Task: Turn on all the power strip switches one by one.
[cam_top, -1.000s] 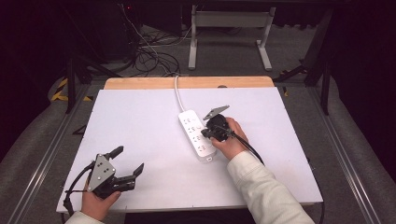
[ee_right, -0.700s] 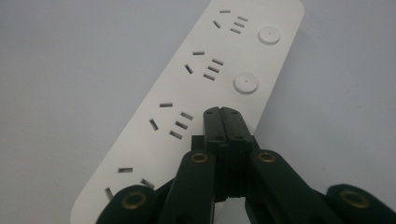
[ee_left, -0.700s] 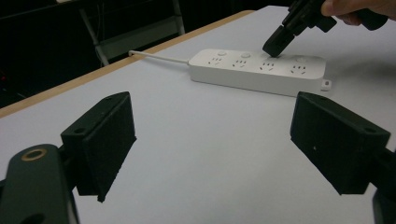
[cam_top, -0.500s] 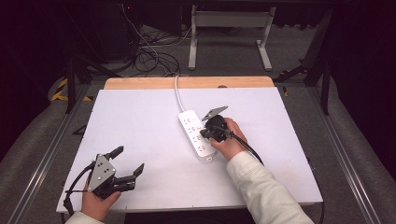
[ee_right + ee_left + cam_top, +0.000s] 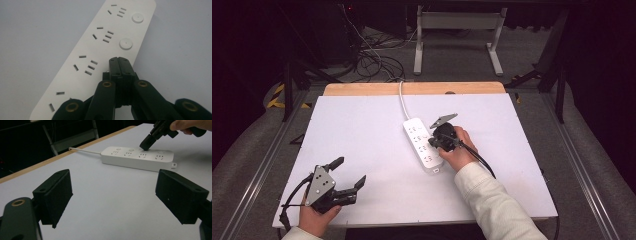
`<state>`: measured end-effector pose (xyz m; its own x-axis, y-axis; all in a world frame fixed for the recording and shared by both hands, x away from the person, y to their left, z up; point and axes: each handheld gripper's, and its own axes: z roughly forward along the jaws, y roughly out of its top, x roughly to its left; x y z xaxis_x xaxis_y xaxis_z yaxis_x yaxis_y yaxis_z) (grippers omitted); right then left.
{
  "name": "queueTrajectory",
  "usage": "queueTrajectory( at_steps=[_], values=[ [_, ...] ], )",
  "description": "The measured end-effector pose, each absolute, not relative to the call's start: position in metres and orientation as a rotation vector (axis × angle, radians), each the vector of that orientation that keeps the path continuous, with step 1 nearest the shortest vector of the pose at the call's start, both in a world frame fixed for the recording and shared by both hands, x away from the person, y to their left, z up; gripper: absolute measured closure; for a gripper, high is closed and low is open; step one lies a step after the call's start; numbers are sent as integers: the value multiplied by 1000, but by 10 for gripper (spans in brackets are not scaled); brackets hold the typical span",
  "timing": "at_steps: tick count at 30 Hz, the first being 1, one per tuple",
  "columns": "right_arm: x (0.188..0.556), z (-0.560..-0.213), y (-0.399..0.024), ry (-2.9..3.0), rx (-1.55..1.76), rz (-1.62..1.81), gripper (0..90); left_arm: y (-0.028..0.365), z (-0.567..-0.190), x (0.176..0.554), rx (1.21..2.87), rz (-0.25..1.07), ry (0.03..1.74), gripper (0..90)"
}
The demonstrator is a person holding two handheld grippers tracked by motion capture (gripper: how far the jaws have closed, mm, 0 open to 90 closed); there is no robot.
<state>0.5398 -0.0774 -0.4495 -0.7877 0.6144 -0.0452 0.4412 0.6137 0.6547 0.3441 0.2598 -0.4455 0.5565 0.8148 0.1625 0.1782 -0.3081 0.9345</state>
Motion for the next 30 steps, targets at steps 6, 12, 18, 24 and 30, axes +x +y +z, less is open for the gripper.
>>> queueTrajectory(
  at_steps=[6,12,18,24,30],
  values=[
    [536,-450,-75,2559,824,920,900,259,-445,344,1802,807,816,145],
    [531,-451,-71,2543,782,879,900,259,-445,344,1807,811,814,144],
    [530,-452,-67,2563,748,885,900,259,-445,345,1808,806,819,144],
    [536,-448,-69,2579,796,941,900,261,-445,344,1799,804,824,144],
    [540,-430,-73,2495,796,1084,900,261,-445,345,1804,806,822,144]
  ],
)
